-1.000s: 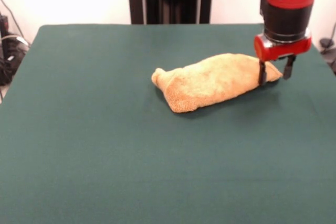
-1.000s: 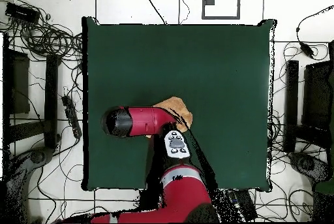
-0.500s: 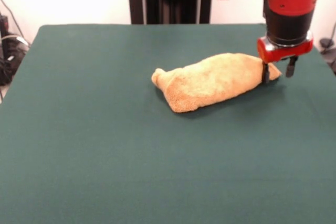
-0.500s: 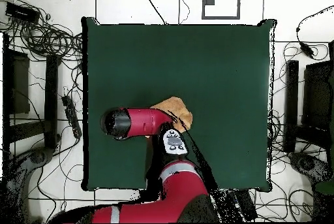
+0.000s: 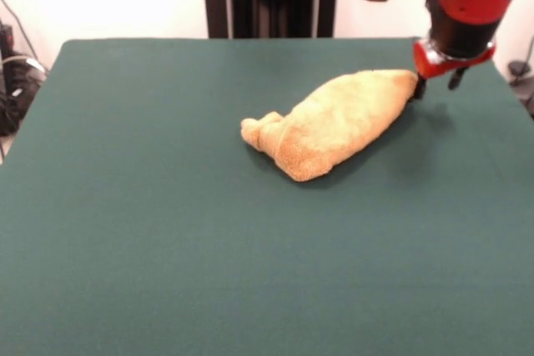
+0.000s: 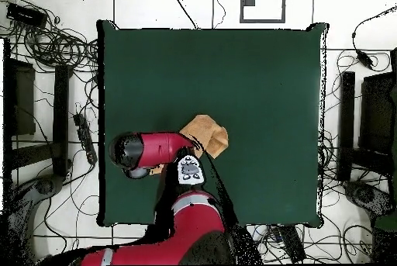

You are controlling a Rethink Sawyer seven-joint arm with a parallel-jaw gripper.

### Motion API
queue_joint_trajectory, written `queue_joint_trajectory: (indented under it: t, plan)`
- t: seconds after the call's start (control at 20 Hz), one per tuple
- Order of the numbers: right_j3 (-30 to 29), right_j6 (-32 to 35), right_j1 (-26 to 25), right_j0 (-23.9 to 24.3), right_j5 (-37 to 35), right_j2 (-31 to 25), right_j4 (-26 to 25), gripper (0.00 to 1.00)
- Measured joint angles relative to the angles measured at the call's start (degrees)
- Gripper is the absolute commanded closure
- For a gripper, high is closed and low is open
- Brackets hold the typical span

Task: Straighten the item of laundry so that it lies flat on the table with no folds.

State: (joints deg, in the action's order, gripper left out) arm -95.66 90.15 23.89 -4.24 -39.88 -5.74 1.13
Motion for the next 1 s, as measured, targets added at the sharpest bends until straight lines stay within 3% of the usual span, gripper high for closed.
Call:
queue_joint_trajectory:
  t: [0.25, 1.0]
  plan:
    - [0.2, 0.0, 0.0, -2.0, -3.4, 2.0, -0.3, 0.0]
    - [5.3, 0.0, 1.0, -8.4, -3.4, 10.2, -1.1, 0.0]
